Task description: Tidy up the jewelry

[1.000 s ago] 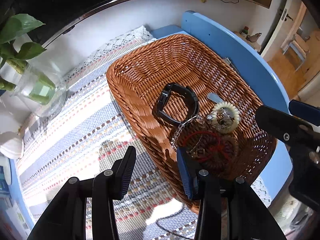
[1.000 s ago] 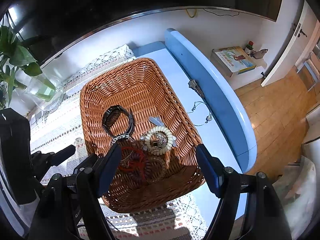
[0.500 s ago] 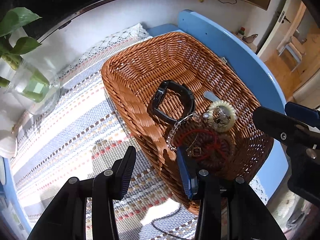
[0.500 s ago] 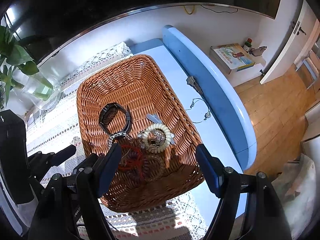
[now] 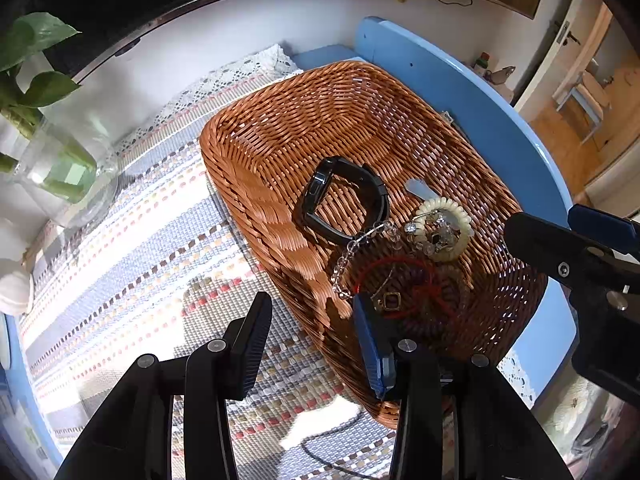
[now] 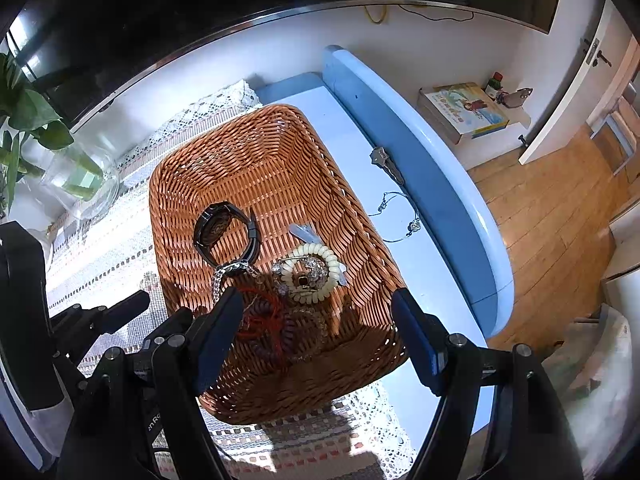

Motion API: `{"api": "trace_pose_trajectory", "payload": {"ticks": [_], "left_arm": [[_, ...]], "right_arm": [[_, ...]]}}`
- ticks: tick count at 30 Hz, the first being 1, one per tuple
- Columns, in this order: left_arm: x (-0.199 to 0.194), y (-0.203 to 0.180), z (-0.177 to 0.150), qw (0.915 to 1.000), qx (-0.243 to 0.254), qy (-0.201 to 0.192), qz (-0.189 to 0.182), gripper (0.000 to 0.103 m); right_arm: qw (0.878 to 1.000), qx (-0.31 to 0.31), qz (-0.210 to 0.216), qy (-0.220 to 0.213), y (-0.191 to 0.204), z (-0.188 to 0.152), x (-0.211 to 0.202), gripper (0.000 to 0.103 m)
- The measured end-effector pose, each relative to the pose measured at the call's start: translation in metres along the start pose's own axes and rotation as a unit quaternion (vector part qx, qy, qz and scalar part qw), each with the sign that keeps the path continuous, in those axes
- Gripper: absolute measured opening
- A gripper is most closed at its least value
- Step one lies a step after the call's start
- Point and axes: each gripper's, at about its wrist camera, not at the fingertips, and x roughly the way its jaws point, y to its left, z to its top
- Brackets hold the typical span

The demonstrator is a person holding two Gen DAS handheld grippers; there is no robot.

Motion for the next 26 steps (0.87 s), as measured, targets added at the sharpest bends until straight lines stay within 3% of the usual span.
{"api": "trace_pose_trajectory", "payload": {"ticks": [22, 26], "left_arm": [[-0.0012, -0.0029, -0.0024, 1.0, 0.0, 0.003, -0.005, 0.043], [-0.0089, 0.0002, -0.0026, 0.9994, -0.006, -0.022, -0.026, 0.043]], "right_arm": [[1.0, 0.004, 0.004, 0.003, -0.0013, -0.0037, 0.0015, 0.078], [1.0, 0.002, 0.002, 0.001, -0.0011, -0.0037, 0.0011, 0.078]]}}
